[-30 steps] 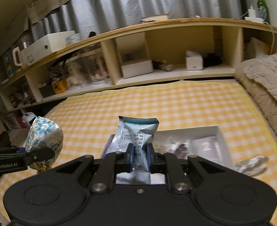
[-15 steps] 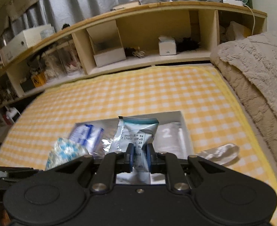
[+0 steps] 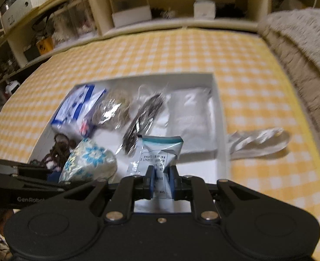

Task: Organize soft objects
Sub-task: 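Lower both items into the white box and open both tools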

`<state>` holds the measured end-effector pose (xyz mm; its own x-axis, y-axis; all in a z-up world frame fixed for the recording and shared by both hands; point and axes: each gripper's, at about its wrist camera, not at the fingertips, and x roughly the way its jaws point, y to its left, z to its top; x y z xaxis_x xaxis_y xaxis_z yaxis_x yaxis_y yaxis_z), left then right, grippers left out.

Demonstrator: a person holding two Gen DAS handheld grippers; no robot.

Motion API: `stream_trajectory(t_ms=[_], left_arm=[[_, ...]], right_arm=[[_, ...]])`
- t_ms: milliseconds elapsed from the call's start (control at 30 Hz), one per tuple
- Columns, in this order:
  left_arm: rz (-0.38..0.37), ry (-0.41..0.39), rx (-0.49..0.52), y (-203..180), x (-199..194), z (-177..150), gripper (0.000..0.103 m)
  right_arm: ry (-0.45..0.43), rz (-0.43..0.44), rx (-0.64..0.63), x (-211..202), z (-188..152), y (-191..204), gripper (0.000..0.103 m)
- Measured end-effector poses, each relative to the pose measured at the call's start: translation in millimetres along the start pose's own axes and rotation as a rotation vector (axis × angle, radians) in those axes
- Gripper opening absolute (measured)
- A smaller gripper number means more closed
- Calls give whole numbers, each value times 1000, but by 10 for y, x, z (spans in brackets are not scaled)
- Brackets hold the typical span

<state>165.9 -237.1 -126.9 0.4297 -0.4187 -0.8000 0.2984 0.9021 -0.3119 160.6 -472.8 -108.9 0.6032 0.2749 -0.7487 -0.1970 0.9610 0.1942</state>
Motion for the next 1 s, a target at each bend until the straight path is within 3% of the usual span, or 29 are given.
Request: stream_trajectory(t_ms=[133, 233, 267, 300, 367, 833, 1000], left_arm=[[18, -14, 11, 36, 14, 23, 42], [23, -13, 25, 23, -4, 19, 52], [23, -10, 33, 11, -10, 15, 57], [21, -5, 39, 0, -16, 12, 61], [15, 6, 48, -21, -35, 7, 77], [22, -63, 42, -70, -416, 95, 99], [49, -124, 52, -71, -670, 200, 103]], right_arm=[[60, 24, -11, 194, -52, 68, 15], [81, -3, -30, 263, -82, 99, 17], [84, -13, -32, 268, -85, 98, 26], [90, -13, -32, 265, -83, 89, 43], [96, -11, -35, 240, -79, 79, 57], [43, -64, 16, -92, -28, 22, 76], [-16, -114, 25, -277, 138, 74, 95]])
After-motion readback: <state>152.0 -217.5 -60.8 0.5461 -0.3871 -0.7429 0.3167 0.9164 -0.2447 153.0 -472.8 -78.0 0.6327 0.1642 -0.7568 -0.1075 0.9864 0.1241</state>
